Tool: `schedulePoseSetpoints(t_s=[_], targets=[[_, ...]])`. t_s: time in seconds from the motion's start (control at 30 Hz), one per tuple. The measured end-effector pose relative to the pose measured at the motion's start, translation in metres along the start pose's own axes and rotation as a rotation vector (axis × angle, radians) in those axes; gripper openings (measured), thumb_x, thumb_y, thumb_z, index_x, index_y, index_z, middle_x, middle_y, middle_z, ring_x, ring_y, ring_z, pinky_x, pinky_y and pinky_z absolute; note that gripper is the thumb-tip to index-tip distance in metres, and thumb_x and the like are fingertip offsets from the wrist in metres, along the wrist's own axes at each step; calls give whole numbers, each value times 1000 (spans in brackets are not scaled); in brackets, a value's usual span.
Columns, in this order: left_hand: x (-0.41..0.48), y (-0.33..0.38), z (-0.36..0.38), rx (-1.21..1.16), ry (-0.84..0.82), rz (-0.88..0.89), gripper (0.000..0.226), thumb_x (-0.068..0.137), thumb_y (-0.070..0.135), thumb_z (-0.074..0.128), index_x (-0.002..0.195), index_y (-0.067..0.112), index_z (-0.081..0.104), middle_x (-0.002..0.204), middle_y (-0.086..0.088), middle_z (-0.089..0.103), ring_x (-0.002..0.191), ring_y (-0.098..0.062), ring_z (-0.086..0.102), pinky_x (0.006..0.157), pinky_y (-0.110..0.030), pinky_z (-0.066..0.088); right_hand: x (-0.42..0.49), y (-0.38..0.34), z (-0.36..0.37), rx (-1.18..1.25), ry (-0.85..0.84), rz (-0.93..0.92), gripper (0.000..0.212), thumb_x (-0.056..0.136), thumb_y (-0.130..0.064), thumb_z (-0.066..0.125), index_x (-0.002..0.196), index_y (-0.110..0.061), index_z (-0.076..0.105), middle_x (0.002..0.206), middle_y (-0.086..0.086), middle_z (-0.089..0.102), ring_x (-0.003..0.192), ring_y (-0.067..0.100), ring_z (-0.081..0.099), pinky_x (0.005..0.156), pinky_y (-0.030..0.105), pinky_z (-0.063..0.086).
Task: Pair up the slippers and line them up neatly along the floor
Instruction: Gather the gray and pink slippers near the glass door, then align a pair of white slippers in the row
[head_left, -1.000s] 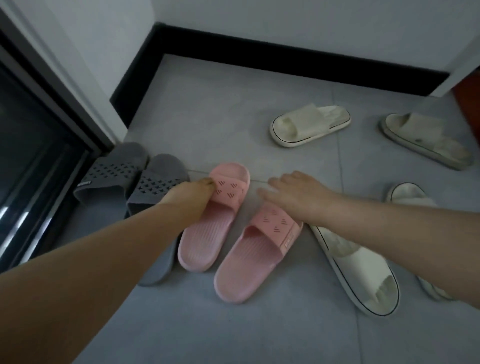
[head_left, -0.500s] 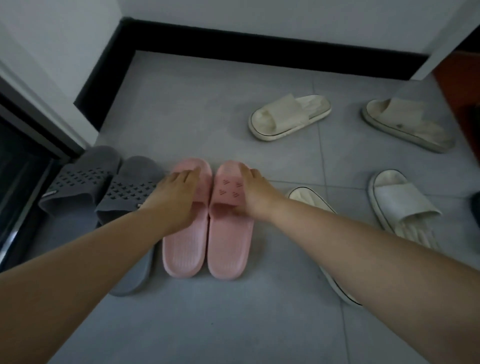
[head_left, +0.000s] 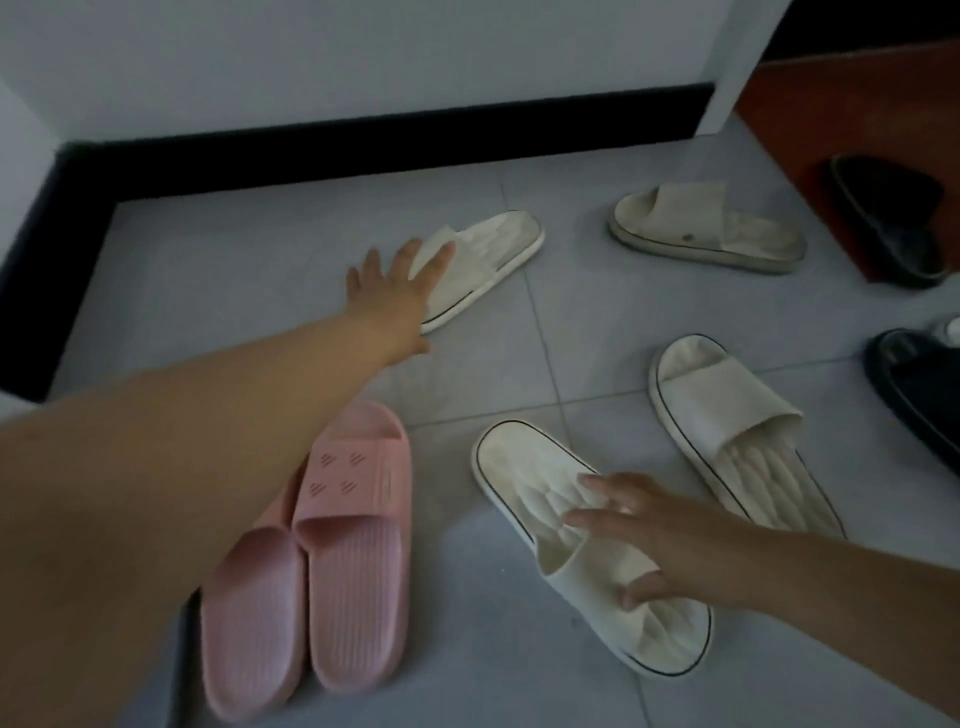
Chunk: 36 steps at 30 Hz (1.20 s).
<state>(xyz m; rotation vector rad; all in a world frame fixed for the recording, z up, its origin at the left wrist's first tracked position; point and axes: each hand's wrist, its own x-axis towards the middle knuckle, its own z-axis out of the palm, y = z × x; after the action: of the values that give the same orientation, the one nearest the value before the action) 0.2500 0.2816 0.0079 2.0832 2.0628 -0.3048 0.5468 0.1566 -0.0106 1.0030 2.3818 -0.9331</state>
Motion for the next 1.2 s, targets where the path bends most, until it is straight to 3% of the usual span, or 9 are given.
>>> schedulePoseSetpoints(t_s=[0.2, 0.37, 0.53, 0.7, 0.83, 0.93, 1.03, 1.1, 1.2], targets=[[49, 12, -7, -66, -163, 14, 122, 68, 18, 80, 146, 25, -15, 158, -11, -1, 141, -40, 16, 114, -48, 24, 0, 5, -6, 121, 81, 68, 60, 75, -34, 72, 130, -28, 46, 130, -9, 43, 120, 14, 40, 96, 24, 34], [55, 21, -2, 26, -236, 7, 122, 73, 19, 76, 142, 29, -23, 153, -21, 15, 135, -41, 30, 111, -49, 29, -10, 18, 1, 348, 243, 178, 34, 75, -29, 73, 105, -22, 57, 96, -12, 48, 80, -1, 47, 71, 12, 35], [57, 26, -4, 313, -146, 8, 121, 74, 34, 74, 138, 36, -29, 150, -17, 27, 137, -41, 22, 112, -60, 2, -7, 21, 10, 378, 419, 296, 33, 79, -29, 69, 108, -22, 56, 112, 0, 54, 103, 17, 51, 86, 29, 39], [56, 35, -1, 394, -147, 43, 92, 76, 27, 72, 144, 32, 11, 144, -17, 35, 136, -39, 24, 113, -59, 0, -3, 18, 12, 387, 439, 314, 34, 79, -31, 68, 110, -26, 55, 112, -2, 51, 104, 19, 50, 91, 37, 42], [50, 40, -5, 392, -8, 137, 65, 73, 36, 73, 126, 17, 41, 125, -18, 52, 123, -36, 42, 113, -59, 3, 3, 17, 7, 379, 451, 302, 30, 80, -28, 68, 107, -25, 55, 109, -2, 50, 98, 19, 51, 85, 35, 43], [42, 41, -16, 379, 10, 243, 50, 70, 43, 72, 110, 18, 59, 129, -17, 43, 126, -34, 33, 113, -56, 6, 5, 19, -1, 379, 459, 290, 26, 82, -29, 66, 105, -23, 55, 108, 0, 51, 98, 19, 50, 86, 34, 41], [21, 50, -25, 311, -112, 398, 48, 66, 51, 71, 98, 16, 61, 116, -9, 56, 113, -29, 49, 109, -44, 20, 3, 23, -11, 365, 407, 261, 25, 84, -35, 62, 103, -20, 54, 106, 3, 55, 95, 16, 51, 85, 31, 41], [-1, 63, -25, 231, -153, 468, 42, 67, 55, 69, 86, 20, 54, 104, -10, 64, 97, -29, 57, 95, -35, 32, -2, 26, -16, 365, 419, 274, 23, 84, -33, 63, 98, -18, 54, 88, -2, 56, 77, 5, 52, 70, 15, 39], [-36, 86, -5, 79, -236, 489, 43, 76, 52, 63, 98, 17, 55, 109, -14, 64, 95, -31, 56, 74, -29, 34, -11, 29, -20, 355, 427, 327, 21, 82, -35, 66, 89, -22, 51, 66, -17, 42, 55, -3, 45, 51, 11, 33]])
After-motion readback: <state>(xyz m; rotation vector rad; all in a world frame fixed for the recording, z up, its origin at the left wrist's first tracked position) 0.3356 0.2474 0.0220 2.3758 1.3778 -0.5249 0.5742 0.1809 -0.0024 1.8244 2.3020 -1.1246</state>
